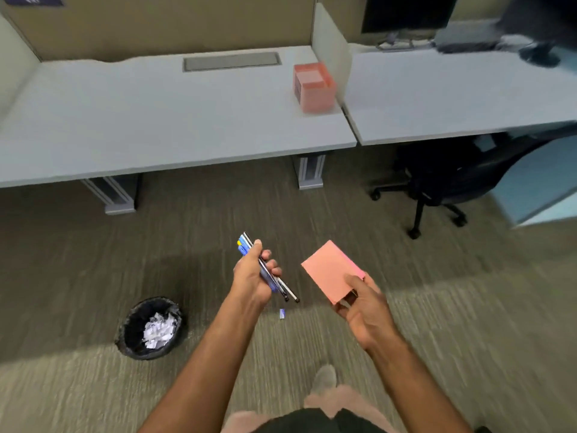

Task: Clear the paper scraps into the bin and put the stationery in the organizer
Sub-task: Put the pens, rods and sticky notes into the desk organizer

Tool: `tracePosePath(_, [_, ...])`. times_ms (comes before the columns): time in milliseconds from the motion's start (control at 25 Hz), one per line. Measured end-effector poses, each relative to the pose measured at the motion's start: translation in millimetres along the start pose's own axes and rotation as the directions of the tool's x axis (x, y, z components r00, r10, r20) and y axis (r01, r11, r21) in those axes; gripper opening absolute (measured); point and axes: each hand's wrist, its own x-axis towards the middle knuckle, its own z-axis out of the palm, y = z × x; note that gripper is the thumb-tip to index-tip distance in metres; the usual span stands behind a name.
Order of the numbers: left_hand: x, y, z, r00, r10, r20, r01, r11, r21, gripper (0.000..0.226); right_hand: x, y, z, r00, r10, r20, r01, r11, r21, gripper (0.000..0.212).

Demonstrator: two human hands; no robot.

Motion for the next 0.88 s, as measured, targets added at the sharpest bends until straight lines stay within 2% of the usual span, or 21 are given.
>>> tracePosePath(360, [36.0,5.6,148.8,0.988,0.154,0.014,-0.154,0.987,0.033,0.036,99.2,-141.8,-4.7,0.993,-0.077,0.092,0.089,0.988,-0.127,0.016])
tracePosePath(640, [123.5,48.1,241.0,0.978,0.200,0.053,-0.199,0.980,-0.013,0.035,218.1,-238.4,46.8,0.973,-0.186,0.133,0.212,0.952,-0.220,0.034])
tracePosePath(880, [215.8,101.0,326.1,0.972,0.227,0.066,-0.231,0.971,0.060,0.033,324.0,-311.9,114.0,0.939,-0.299,0.172,0.340,0.883,-0.323,0.045])
